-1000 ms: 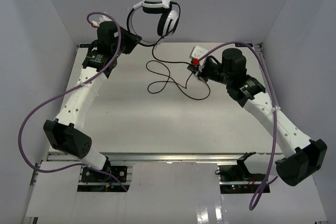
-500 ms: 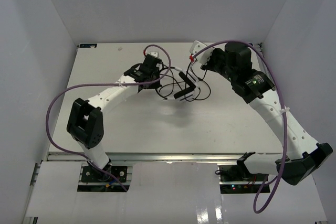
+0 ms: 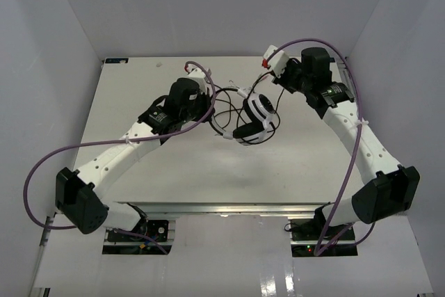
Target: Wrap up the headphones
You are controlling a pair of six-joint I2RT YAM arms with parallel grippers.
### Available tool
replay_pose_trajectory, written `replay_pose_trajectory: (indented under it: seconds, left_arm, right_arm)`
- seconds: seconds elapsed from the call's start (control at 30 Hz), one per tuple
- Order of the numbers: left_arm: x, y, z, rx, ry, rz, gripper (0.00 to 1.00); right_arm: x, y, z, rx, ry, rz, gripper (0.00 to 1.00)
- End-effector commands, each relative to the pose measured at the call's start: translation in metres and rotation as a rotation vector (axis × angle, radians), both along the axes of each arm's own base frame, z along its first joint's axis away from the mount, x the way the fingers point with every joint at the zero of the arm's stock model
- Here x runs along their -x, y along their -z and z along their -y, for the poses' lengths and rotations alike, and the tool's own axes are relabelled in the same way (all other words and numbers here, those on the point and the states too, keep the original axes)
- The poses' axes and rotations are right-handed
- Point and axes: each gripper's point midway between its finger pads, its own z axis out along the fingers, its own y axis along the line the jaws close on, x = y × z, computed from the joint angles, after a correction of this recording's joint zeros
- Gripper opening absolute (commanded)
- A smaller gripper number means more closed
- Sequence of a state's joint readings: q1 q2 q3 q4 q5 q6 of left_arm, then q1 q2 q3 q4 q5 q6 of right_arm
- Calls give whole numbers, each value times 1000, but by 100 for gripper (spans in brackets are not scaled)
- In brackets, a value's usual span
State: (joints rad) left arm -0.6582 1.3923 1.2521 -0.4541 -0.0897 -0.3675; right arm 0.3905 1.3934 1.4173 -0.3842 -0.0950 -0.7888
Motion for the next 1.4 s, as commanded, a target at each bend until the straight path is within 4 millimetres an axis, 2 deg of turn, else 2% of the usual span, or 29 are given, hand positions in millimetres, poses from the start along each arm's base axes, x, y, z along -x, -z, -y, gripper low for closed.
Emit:
replay_pose_trajectory:
  seconds: [0.0,0.1,0.2,0.43,0.6,0.87,1.03,1.17,1.2,1.37]
  left_arm:
    - [28,-63,19,182,128,118,0]
    - [37,-79,20,218,159,142,0]
    - [42,-107,17,275,149,187,0]
    - [49,-160,31,429,199,233,0]
    - [54,-187,43,526,248,241,0]
    - [59,-196,51,569,295,241,0]
    - [61,-204,55,609,312,241,0]
    - [59,-209,61,645,317,219,0]
    - [60,-212,61,649,321,222,0]
    - [58,-221,68,694,325,200,0]
  right_arm:
    - [-7,-14,-16,-186,-68,-44,8]
    - [-5,-10,-26,-276,-107,-121,8]
    - [2,-10,-31,-396,-197,-211,8]
    - [48,-10,-56,-626,-444,-400,8]
    - [51,-6,-60,-650,-472,-424,8]
    - [51,-11,-61,-688,-480,-449,8]
    - [66,-23,-66,-746,-566,-480,8]
    - [81,-39,-71,-791,-665,-482,16]
    - [84,-38,-71,-803,-662,-511,17]
    - [87,-41,-74,-841,-698,-541,39]
